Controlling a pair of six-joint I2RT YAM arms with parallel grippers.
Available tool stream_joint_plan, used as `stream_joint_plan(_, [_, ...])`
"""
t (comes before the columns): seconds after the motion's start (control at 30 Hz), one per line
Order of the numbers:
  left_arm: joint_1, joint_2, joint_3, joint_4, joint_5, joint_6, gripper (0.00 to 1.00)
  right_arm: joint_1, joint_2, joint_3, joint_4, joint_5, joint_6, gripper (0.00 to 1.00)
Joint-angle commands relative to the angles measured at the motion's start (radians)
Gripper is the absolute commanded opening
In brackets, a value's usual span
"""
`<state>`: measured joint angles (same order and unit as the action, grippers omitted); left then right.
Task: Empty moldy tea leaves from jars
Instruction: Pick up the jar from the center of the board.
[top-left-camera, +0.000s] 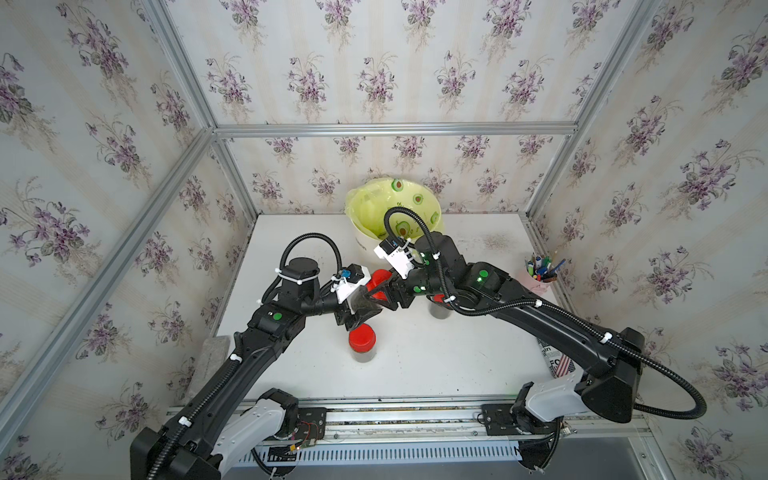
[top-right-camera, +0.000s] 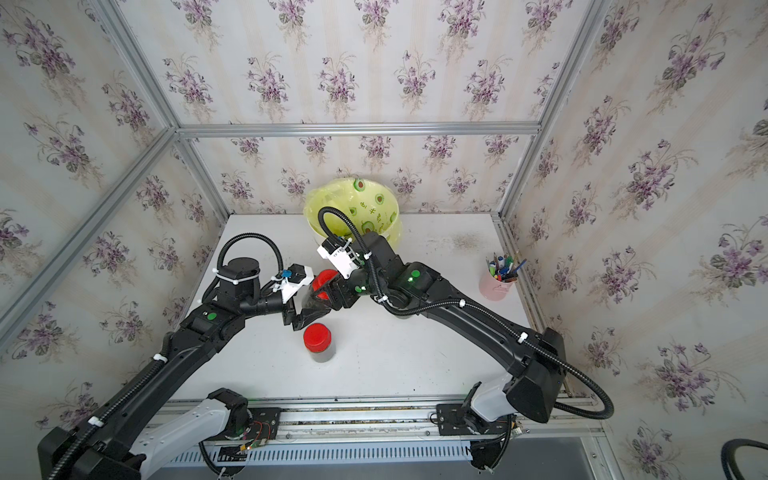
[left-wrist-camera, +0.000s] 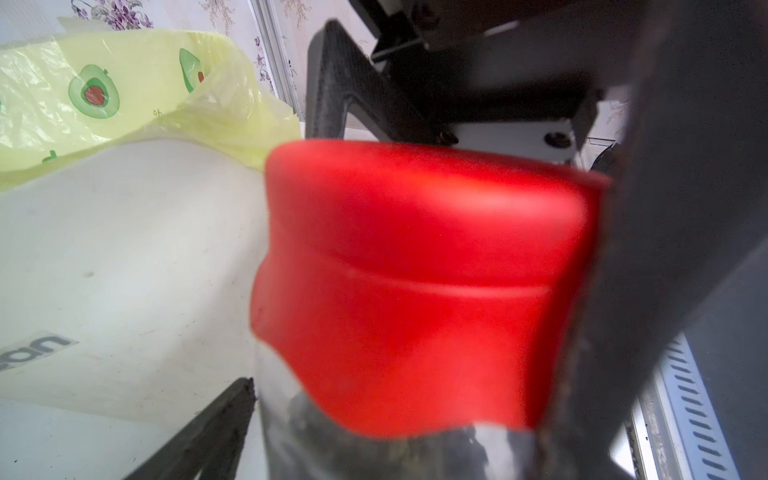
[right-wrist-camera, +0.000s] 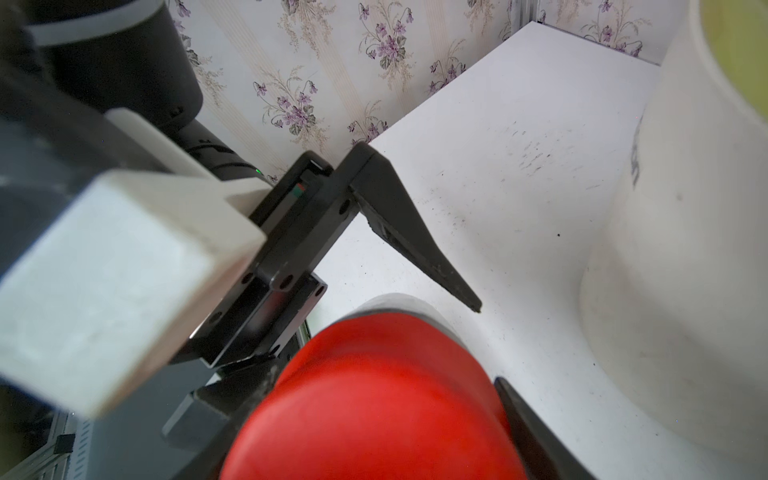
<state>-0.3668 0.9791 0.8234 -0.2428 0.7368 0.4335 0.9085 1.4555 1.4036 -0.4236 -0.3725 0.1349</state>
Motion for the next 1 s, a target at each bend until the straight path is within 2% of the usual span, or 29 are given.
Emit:
stream_joint_plan(0.0, [0.001, -0.005, -0.005, 0.041, 0.000, -0.019, 0.89, 0.000, -0.006, 0.003, 0.040, -0.012, 0.009, 0.44])
stream_joint_plan(0.3, [-0.005, 0.003, -0.014, 0.074, -0.028, -0.081, 0.85, -0.001, -0.029, -0.020, 0.060, 0.007, 0.015, 0.43])
stream_joint_plan(0.57, [-0.009, 0.009, -0.011, 0.079, -0.032, -0.107, 0.78, 0.000, -0.037, -0.028, 0.076, 0.003, 0.019, 0.41])
stream_joint_plan(0.63, [-0.010, 0.009, -0.012, 0.081, -0.033, -0.114, 0.71, 0.000, -0.037, -0.030, 0.083, 0.000, 0.020, 0.40])
stream_joint_plan(0.7, [-0.011, 0.009, -0.012, 0.085, -0.037, -0.122, 0.59, -0.001, -0.038, -0.039, 0.093, -0.002, 0.023, 0.40])
stream_joint_plan(0.73, [-0.011, 0.010, -0.013, 0.086, -0.039, -0.125, 0.58, 0.000, -0.040, -0.041, 0.098, -0.002, 0.026, 0.39])
stream_joint_plan(0.97, [-0.011, 0.009, -0.014, 0.089, -0.032, -0.125, 0.63, 0.001, -0.041, -0.056, 0.115, 0.012, 0.029, 0.41])
